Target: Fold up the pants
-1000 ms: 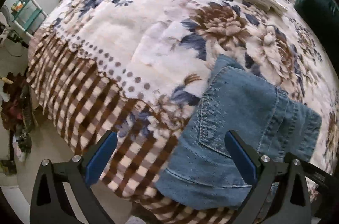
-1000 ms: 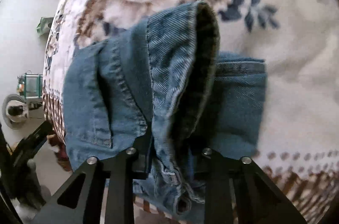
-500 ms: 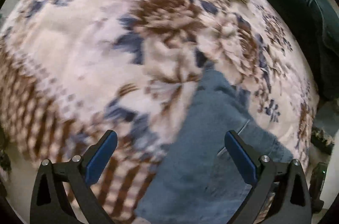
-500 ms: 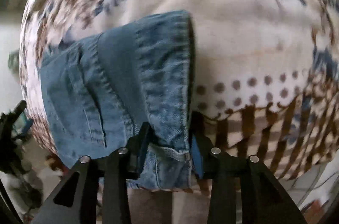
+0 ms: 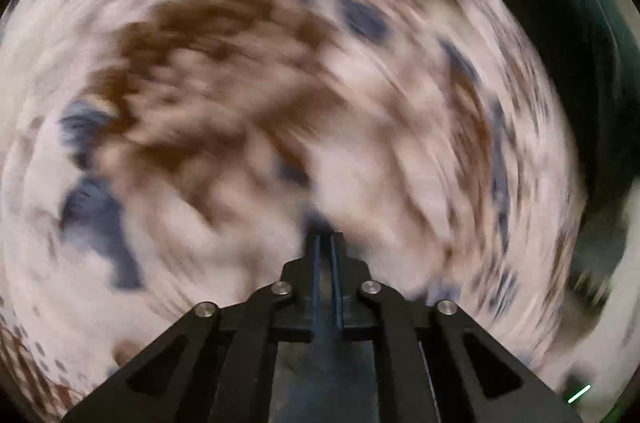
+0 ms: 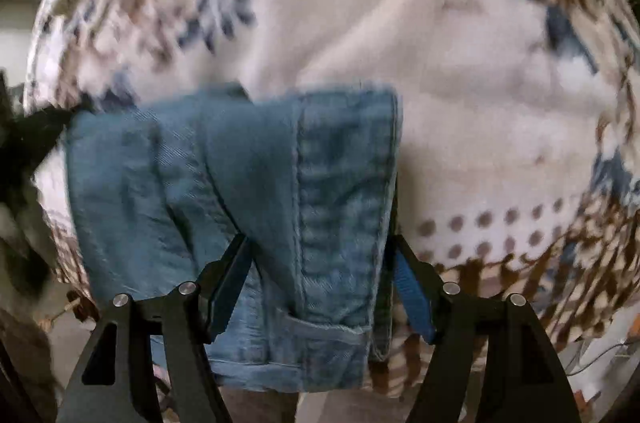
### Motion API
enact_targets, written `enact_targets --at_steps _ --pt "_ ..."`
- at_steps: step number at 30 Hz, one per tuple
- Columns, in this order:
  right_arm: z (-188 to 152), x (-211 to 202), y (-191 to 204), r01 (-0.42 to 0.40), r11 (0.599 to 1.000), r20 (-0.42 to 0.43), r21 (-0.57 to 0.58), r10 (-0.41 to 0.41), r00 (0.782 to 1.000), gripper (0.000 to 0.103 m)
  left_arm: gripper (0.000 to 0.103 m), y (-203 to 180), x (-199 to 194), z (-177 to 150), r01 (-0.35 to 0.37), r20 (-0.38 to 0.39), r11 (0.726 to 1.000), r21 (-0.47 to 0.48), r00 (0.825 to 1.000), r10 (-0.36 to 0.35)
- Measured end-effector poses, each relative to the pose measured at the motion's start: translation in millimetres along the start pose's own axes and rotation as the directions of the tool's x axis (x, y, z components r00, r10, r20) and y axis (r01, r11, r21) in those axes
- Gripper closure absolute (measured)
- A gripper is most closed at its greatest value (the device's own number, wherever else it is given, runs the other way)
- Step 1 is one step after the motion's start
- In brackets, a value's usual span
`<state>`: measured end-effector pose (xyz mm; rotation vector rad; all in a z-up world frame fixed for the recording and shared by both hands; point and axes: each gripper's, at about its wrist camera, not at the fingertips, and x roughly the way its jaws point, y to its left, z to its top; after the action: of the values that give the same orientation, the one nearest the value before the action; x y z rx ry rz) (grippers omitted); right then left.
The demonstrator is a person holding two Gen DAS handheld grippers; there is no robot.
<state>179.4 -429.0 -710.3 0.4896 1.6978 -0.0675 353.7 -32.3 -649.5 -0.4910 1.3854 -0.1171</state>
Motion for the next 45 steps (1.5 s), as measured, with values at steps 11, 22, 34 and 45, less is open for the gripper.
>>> enact_targets --at_steps 11,22,34,45 --pt "28 -36 65 -0.124 0.991 0.042 -0.058 0.127 0.991 0.016 0.033 13 -38 -59 0.057 -0.045 0.997 0.05 0.997 -0.055" --pt "78 -51 213 -0.157 0.95 -0.095 -0.269 0.136 0.986 0.016 0.035 37 -31 -122 0.151 -0.03 0.988 0.011 0.988 -0.151" --pt "151 75 289 -0.088 0.956 -0.219 -0.281 0.026 0.975 0.1 0.036 39 -24 -130 0.203 -0.063 0.978 0.043 0.978 -0.201" --pt "140 92 315 -0.151 0.926 -0.357 -0.345 0.019 0.934 0.026 0.005 38 -9 -118 0.261 -0.143 0.965 -0.002 0.955 -0.259"
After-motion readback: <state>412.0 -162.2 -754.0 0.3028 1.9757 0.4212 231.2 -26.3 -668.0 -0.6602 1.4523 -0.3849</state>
